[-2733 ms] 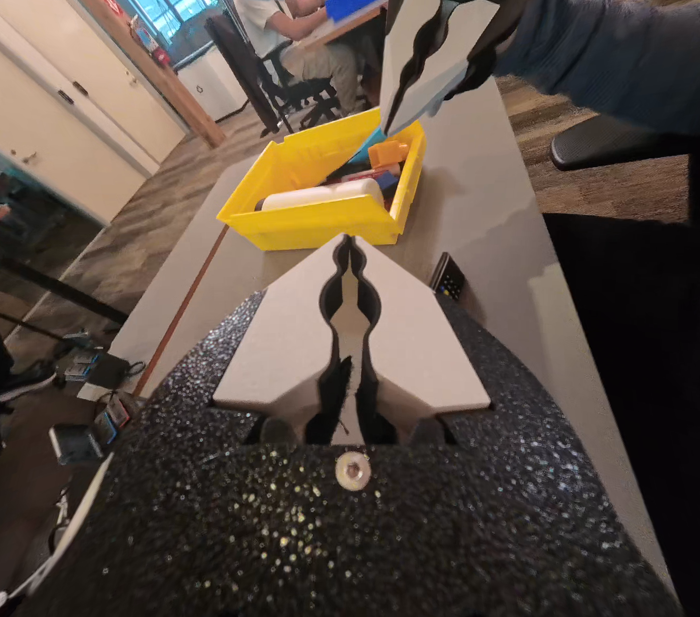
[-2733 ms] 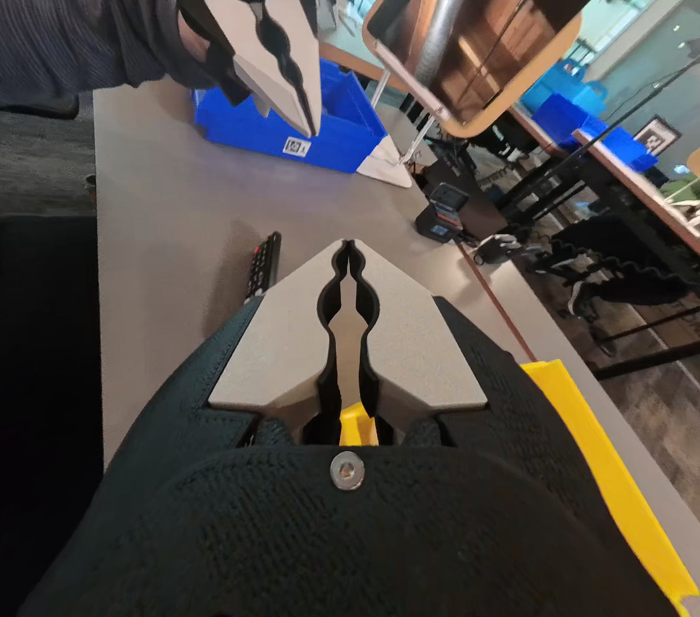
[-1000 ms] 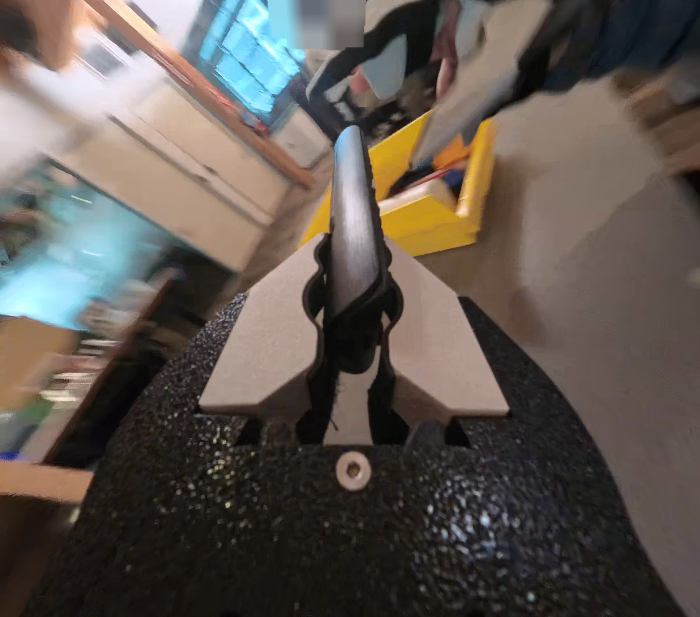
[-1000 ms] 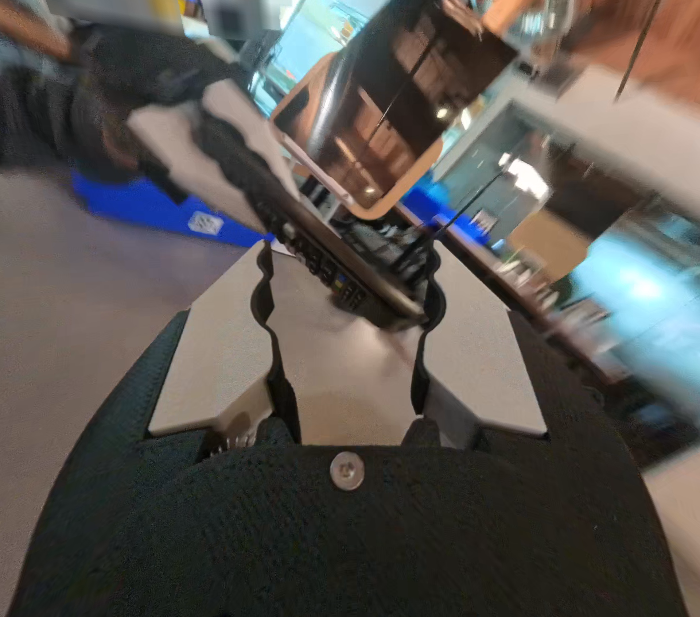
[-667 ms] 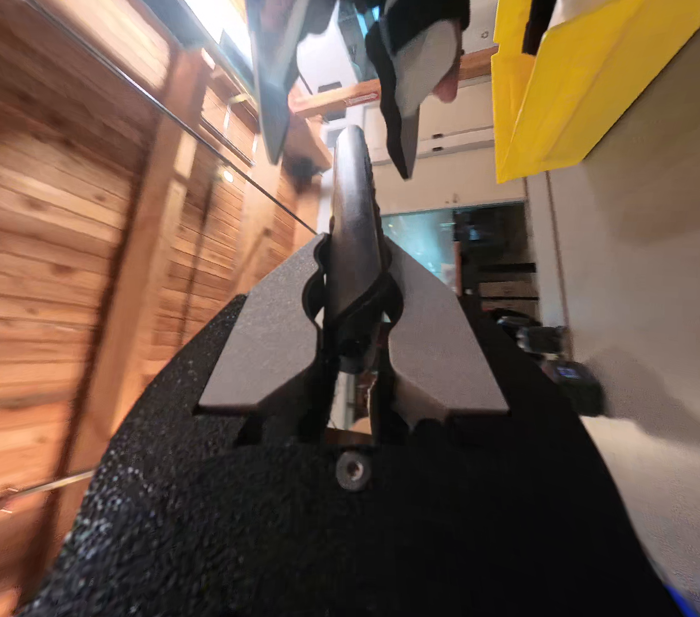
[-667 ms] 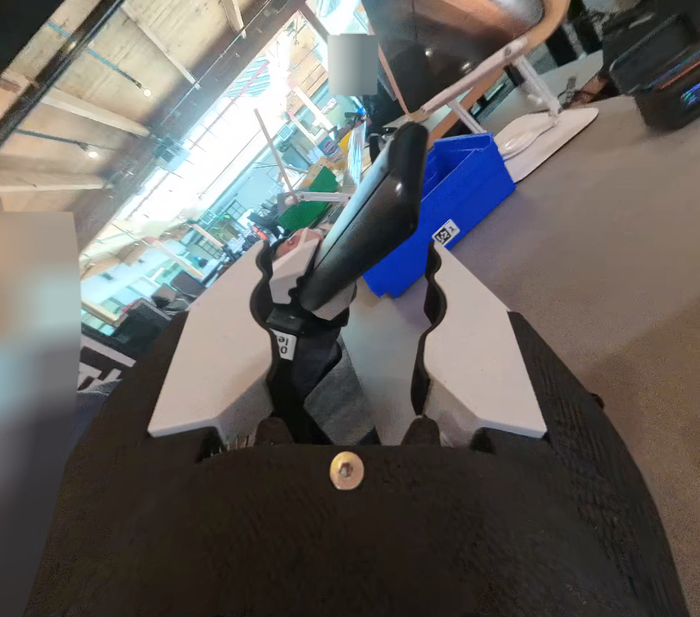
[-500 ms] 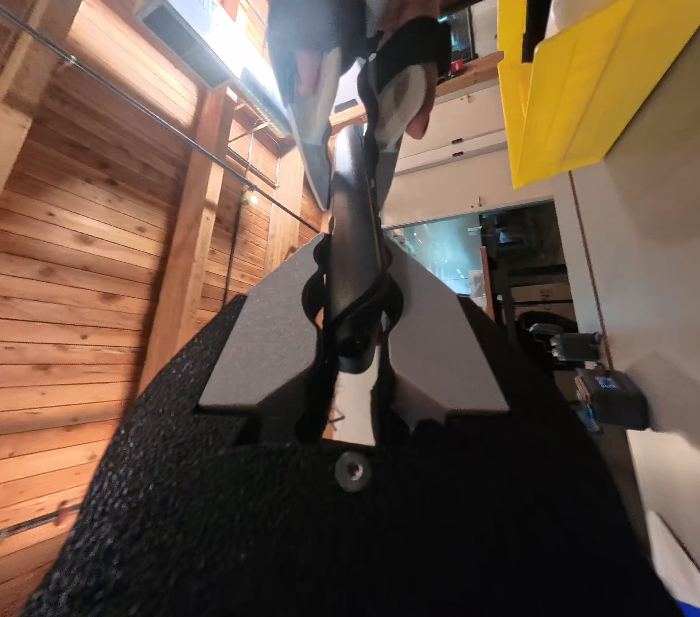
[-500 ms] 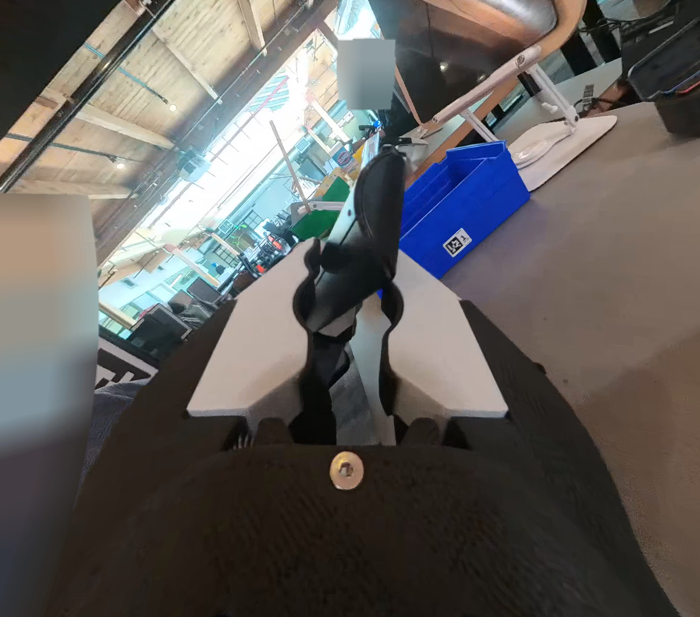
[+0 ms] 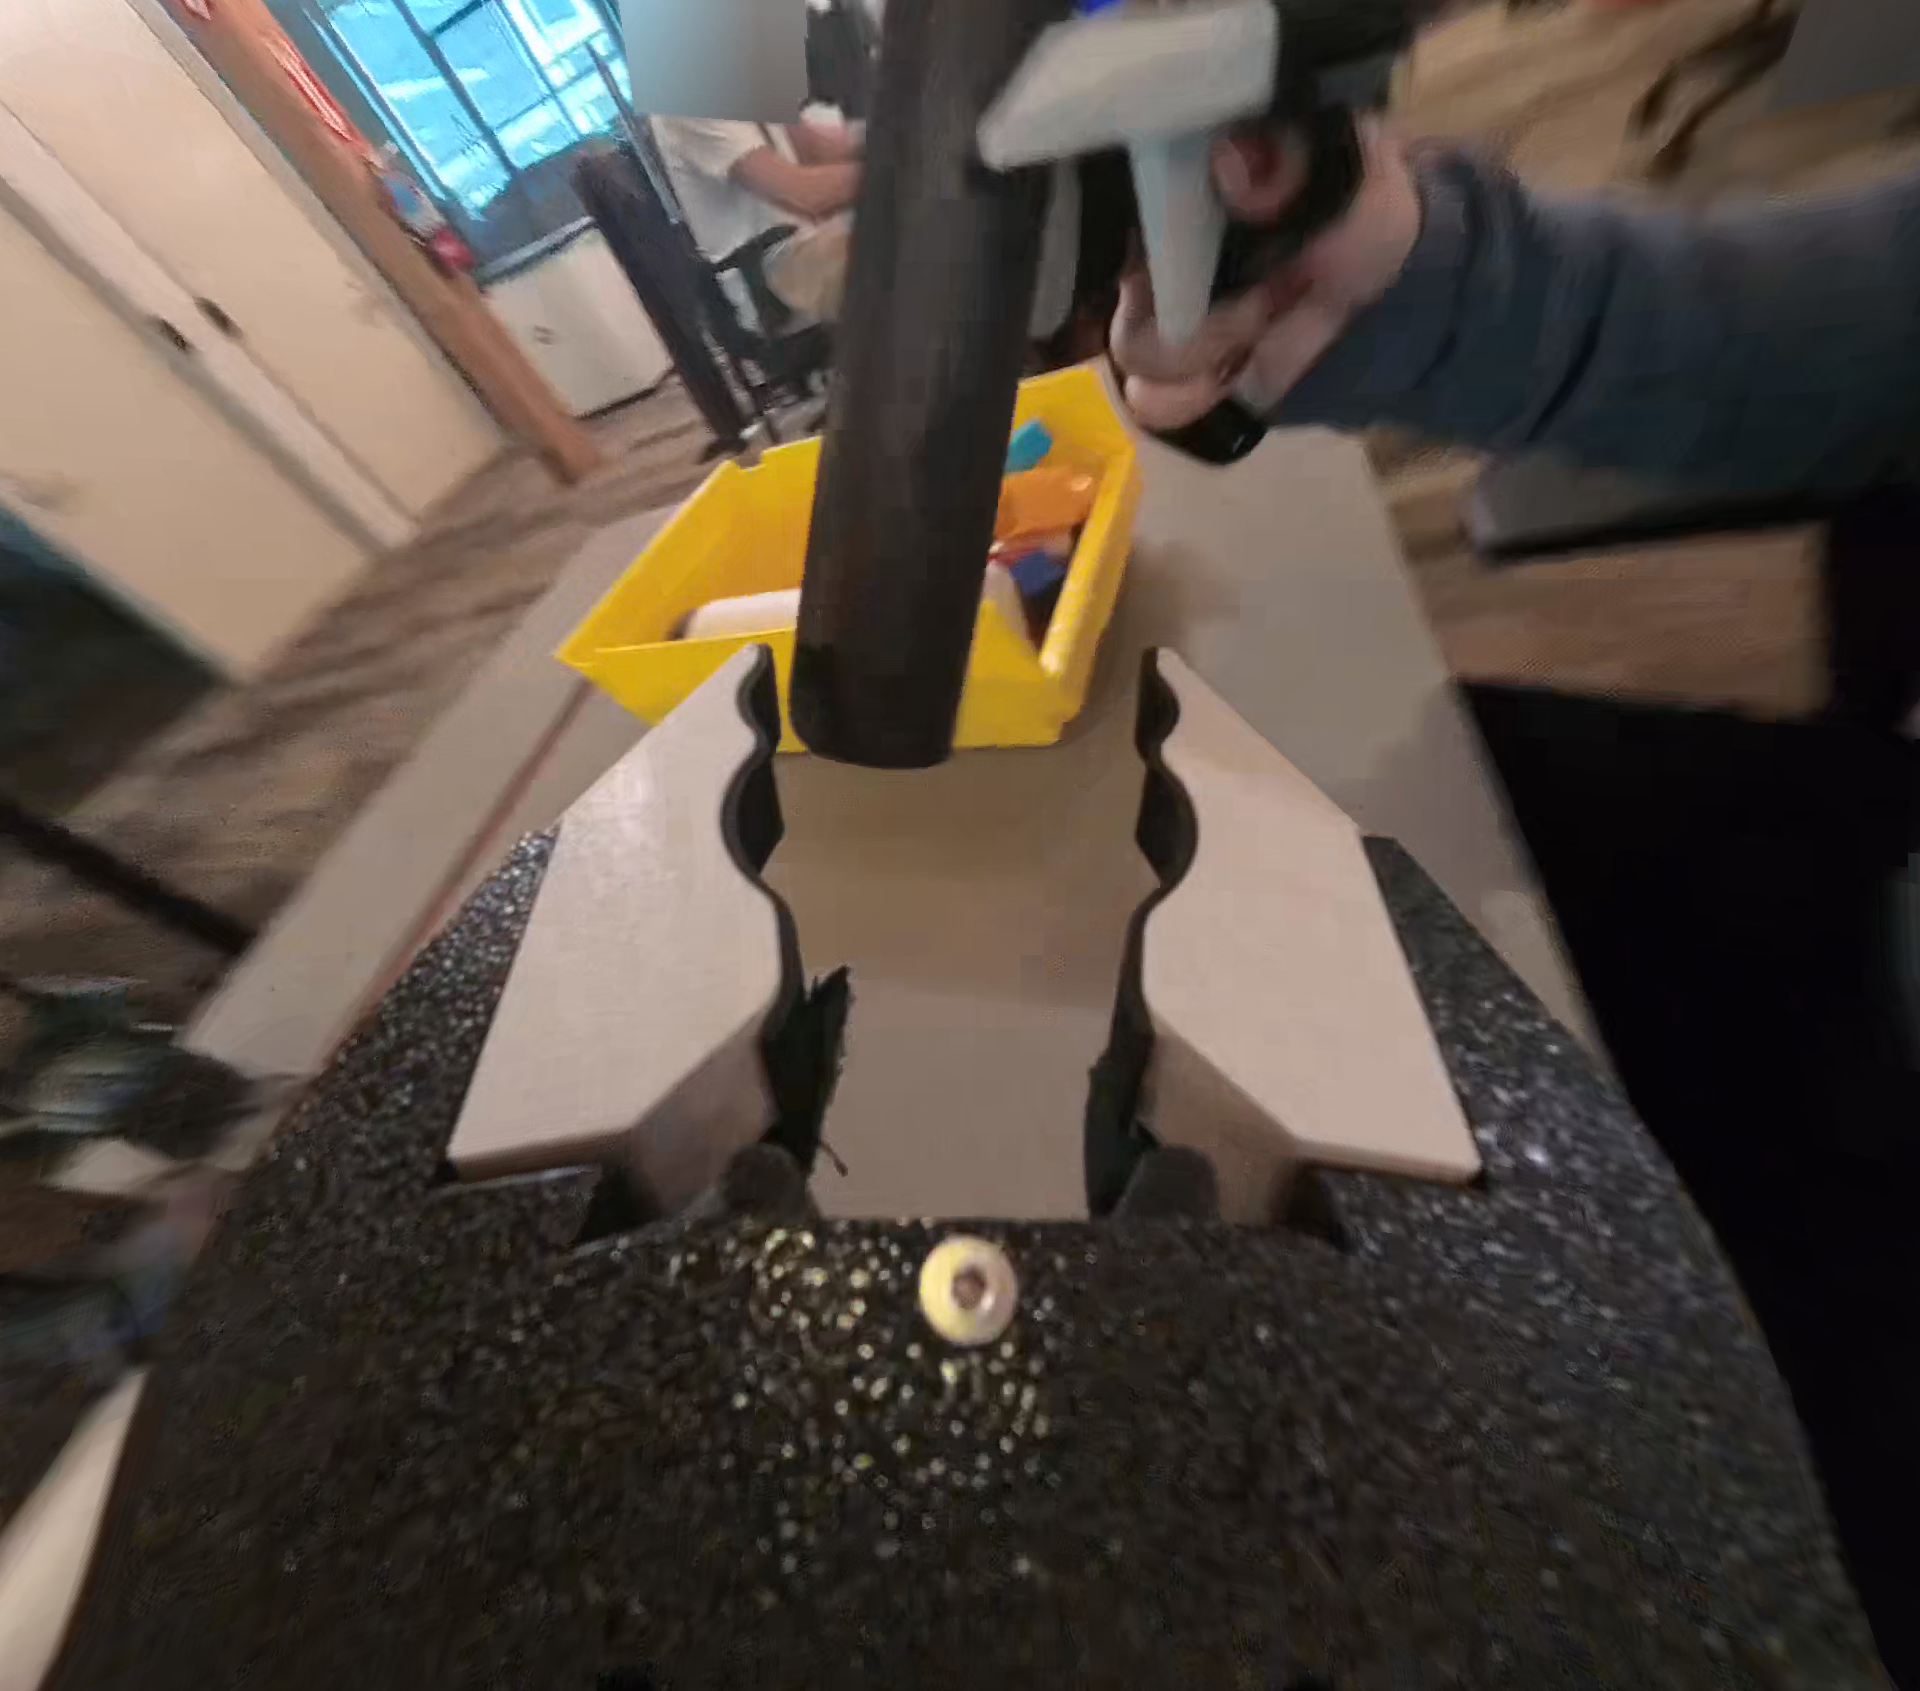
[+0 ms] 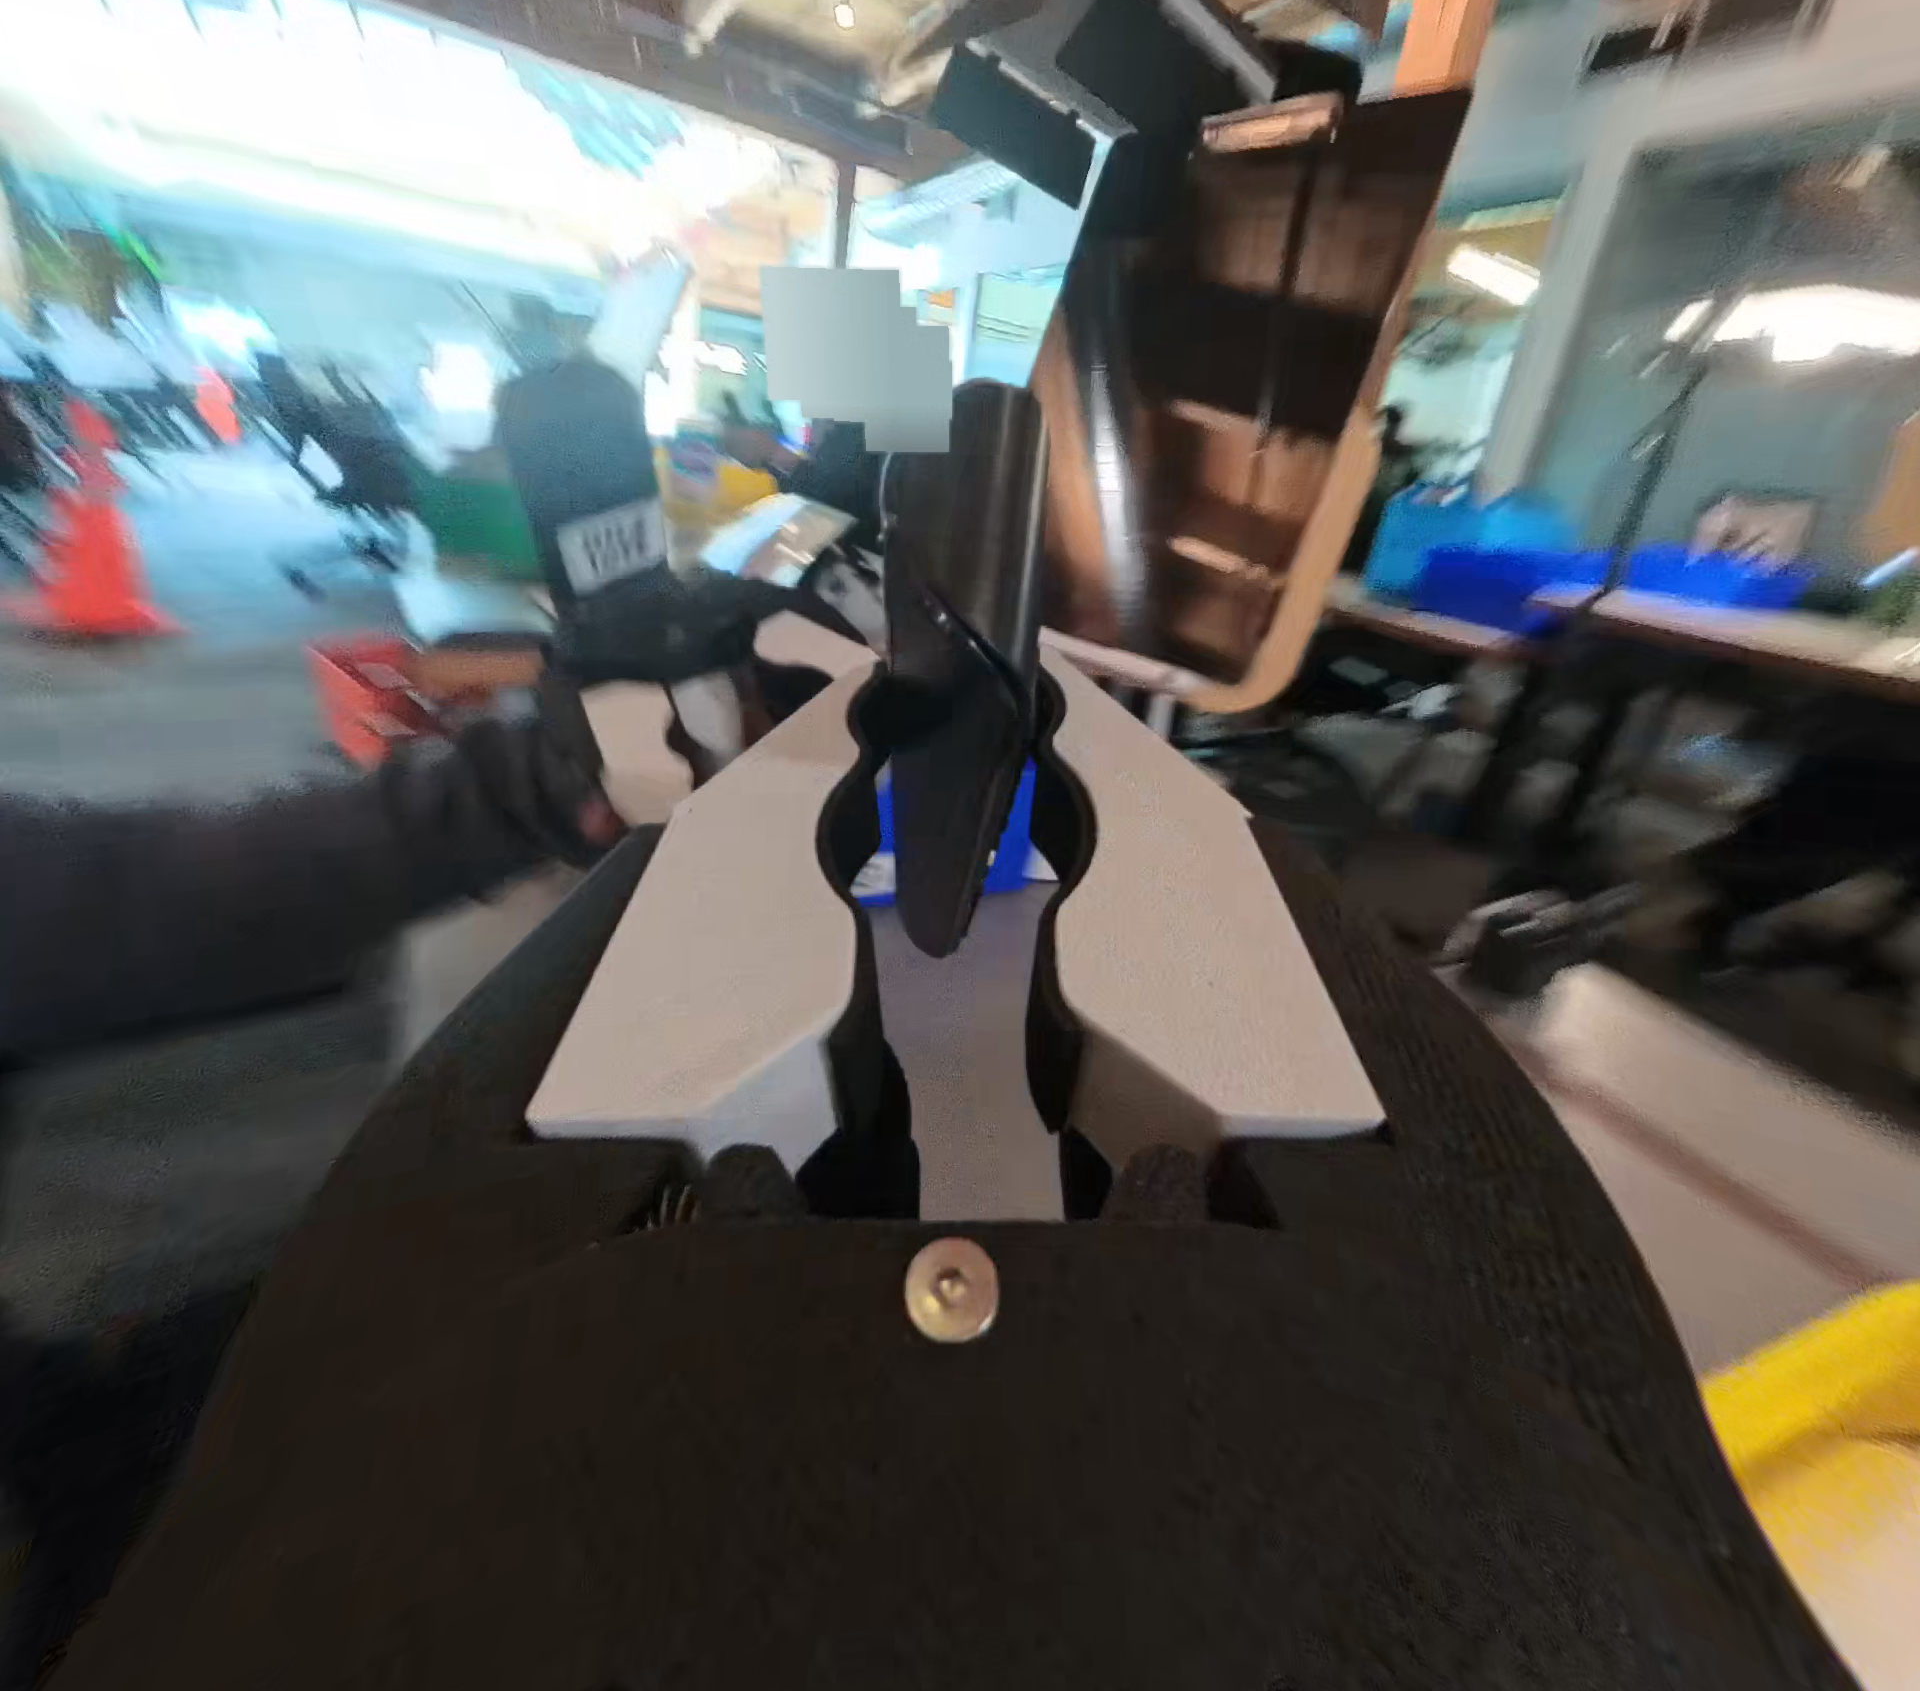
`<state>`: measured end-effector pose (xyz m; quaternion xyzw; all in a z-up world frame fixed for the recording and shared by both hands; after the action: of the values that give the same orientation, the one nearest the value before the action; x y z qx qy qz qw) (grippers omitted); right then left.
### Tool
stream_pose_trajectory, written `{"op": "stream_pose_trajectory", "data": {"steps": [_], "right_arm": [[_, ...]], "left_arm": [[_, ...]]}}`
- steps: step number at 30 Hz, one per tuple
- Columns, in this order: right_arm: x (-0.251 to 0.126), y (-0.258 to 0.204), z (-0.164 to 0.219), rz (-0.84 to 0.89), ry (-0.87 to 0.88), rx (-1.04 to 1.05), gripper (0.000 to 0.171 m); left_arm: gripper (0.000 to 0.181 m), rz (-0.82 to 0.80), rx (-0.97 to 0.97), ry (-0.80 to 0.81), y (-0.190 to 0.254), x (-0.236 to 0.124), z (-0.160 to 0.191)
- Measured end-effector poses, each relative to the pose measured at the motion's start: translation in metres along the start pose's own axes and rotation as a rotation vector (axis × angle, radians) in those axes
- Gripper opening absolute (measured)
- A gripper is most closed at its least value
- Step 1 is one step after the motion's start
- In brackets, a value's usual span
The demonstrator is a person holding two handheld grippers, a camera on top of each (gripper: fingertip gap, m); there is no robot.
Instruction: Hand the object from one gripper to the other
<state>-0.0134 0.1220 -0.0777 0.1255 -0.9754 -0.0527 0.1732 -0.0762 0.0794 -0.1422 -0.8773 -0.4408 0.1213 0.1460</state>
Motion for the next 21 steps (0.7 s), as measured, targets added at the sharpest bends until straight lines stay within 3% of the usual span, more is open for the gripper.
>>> {"op": "stream_pose_trajectory", "data": {"steps": [3,7,9,12,16,17,19,21], "right_arm": [[0.0,-0.025,0.003,-0.053,-0.033,-0.464,0.023],[0.006,-0.056,0.03,-0.127,-0.151,-1.082,0.023],[0.01,-0.065,0.047,-0.147,-0.217,-1.376,0.023],[0.015,-0.075,0.069,-0.166,-0.235,-1.774,0.023],[0.02,-0.082,0.087,-0.181,-0.207,-1.908,0.023],[0.021,-0.084,0.088,-0.175,-0.195,-1.903,0.023],[0.022,-0.08,0.09,-0.154,-0.222,-1.855,0.028],[0.021,-0.071,0.089,-0.127,-0.233,-1.672,0.063]], "left_arm": [[0.066,0.08,-0.357,0.105,-0.005,-0.003,-0.013],[0.087,0.314,-0.926,0.182,0.002,-0.001,-0.024],[0.091,0.442,-1.095,0.271,0.006,-0.002,-0.031],[0.075,0.461,-1.177,0.283,0.006,0.004,-0.025],[0.053,0.413,-1.153,0.242,0.008,0.012,-0.014],[0.033,0.37,-1.127,0.22,0.006,0.015,-0.008],[0.024,0.358,-1.087,0.259,0.004,0.014,-0.01],[0.019,0.294,-1.007,0.331,-0.005,0.01,-0.015]]}}
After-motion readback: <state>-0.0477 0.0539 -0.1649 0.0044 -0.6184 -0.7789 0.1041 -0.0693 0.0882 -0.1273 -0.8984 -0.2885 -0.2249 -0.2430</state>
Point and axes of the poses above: each gripper's, where its closed fingertips meet, x out along the fingers, z out of its underside, y = z × x across the jaws, the point moved 2 cm from there along -x, back along the fingers, and after that the axes turned 5 degrees about y, right-handed, at the moved point
